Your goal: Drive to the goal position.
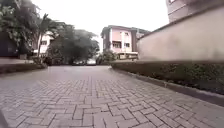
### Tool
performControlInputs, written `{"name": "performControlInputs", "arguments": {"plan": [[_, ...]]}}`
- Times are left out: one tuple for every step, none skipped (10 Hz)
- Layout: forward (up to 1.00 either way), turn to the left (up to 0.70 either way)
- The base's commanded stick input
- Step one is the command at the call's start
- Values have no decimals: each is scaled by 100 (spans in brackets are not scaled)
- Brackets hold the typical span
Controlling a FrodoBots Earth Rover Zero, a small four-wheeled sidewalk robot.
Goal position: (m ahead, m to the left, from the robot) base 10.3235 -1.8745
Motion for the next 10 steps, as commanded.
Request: {"name": "performControlInputs", "arguments": {"plan": [[70, 0], [70, 0], [70, 0], [70, 0], [70, 0], [70, 0], [70, 0], [70, 0], [70, 0], [70, 0]]}}
